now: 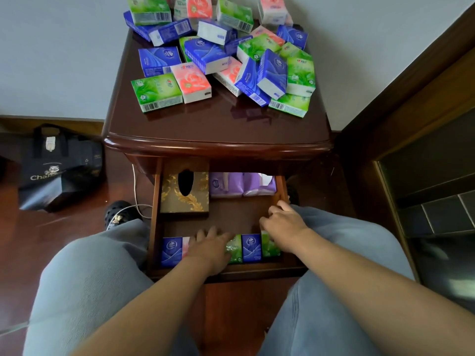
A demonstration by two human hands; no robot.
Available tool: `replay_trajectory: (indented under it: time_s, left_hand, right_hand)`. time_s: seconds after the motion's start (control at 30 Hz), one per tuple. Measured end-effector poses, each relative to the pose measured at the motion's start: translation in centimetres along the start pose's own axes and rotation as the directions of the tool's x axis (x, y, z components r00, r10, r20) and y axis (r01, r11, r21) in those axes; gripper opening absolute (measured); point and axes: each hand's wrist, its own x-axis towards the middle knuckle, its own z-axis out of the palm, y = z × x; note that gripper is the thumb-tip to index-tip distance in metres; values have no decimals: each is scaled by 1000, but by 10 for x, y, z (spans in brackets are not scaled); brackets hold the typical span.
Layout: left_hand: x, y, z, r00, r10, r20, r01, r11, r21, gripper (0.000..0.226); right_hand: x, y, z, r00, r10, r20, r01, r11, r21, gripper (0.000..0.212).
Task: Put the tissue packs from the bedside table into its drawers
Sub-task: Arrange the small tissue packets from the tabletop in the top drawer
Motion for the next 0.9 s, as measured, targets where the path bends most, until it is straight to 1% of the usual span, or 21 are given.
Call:
replay_trajectory:
  time_s: [0.13,0.23,0.4,0.47,0.53,0.6,0.63,0.67,0.77,0.83,0.9]
  left_hand:
    - [2,-3,2,999,-19,26,20,999,-30,65]
    - [2,-5,1,999,-17,27,17,1000,-25,66]
    - [-2,-9,-2,999,-51,5,51,997,-65,64]
    - [-5,-7,-4,994,-104,-23,103,994,-48,62]
    - [-7,-7,-6,983,-177,-44,176,984,-22,61]
    - [-8,-8,-7,969,-245,-39,245,970,-2,62]
    - [-9,-9,-7,963,-270,-25,270,963,0,62]
    - [-9,-9,-7,958,-286,-5,286,958,-10,61]
    - [-9,-12,-7,956,-286,69,291,954,-77,62]
    - [-9,-15,-7,962,-255,100,265,960,-95,64]
    - [-14,-17,-10,968,-234,87,244,960,-136,65]
  right_hand:
    - [10,-7,8,998,-2,56,7,997,-74,35]
    - [13,-7,12,998,-15,63,20,996,-90,33]
    - [16,-11,11,992,-14,123,25,996,-90,31]
    - [17,-15,11,997,-16,81,17,1000,-8,34]
    - [16,-23,14,999,-22,24,17,980,197,46]
    - [15,-33,17,997,-29,71,-7,885,465,56]
    - [15,-38,19,992,-38,122,-36,831,555,57]
    - [17,-41,21,984,-45,173,-67,803,592,57]
    - [25,-45,25,961,-64,270,-103,820,562,59]
    - [28,-45,25,956,-63,286,-114,818,563,61]
    - [27,-45,22,969,-32,246,-130,781,611,59]
